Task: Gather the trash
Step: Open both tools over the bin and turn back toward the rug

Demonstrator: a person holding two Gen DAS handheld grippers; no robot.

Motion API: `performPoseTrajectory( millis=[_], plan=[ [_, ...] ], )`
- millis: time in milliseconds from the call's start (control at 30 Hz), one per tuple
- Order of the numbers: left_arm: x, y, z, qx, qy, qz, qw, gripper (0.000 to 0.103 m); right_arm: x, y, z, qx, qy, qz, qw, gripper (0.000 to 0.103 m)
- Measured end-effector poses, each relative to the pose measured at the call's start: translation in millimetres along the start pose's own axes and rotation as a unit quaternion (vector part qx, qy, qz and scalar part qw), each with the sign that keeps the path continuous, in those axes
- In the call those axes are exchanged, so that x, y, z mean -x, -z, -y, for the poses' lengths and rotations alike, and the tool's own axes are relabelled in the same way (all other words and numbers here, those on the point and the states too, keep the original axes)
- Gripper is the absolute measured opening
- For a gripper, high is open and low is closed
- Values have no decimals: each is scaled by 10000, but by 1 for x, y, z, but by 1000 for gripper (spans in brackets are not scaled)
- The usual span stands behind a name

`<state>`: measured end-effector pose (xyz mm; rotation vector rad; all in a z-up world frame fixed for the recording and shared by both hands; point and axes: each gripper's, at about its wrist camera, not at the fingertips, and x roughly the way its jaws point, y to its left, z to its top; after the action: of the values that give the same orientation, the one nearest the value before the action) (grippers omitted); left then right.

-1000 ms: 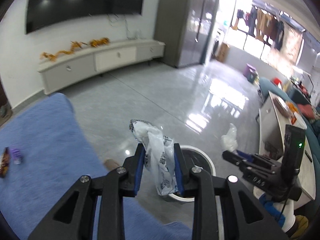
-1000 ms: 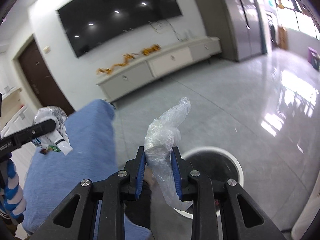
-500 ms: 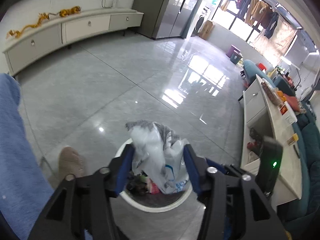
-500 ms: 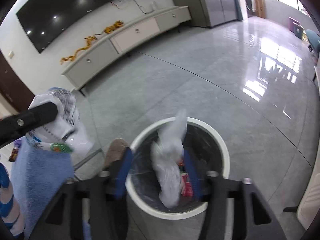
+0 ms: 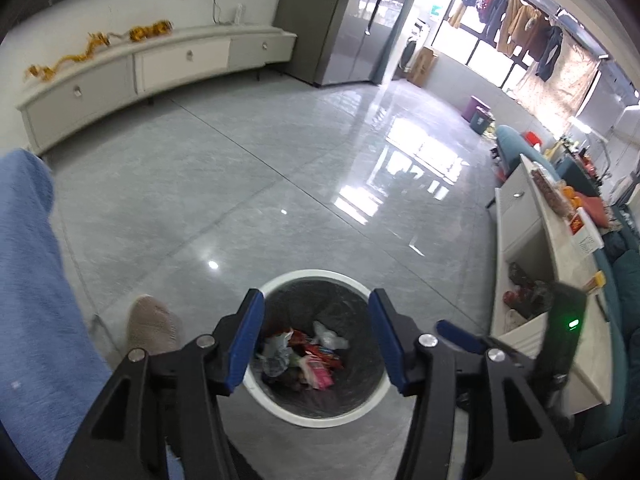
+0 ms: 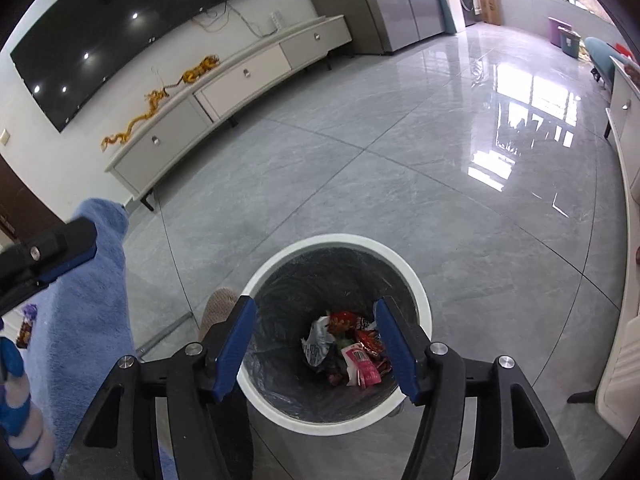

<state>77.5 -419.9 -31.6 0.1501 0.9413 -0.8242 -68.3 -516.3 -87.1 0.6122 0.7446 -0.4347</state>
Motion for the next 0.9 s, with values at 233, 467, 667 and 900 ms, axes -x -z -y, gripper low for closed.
performPoseTrajectory(
  millis=[233, 467, 667, 900],
  plan=[
    [50, 9, -1, -23, -676, 533, 9963, 54, 50, 0, -20, -163, 2, 571, 9982, 67],
    [108, 26, -14, 5, -1215, 1031, 9872, 57, 84, 7, -62, 193, 28, 923, 9955, 70],
    [155, 40, -27, 77, -1406, 1412, 9799, 59, 107, 11, -99, 526, -16, 1151, 9920, 74],
    [201, 56, -40, 245, -1474, 1774, 9727, 65, 125, 20, -130, 838, -37, 1296, 9880, 75]
  ],
)
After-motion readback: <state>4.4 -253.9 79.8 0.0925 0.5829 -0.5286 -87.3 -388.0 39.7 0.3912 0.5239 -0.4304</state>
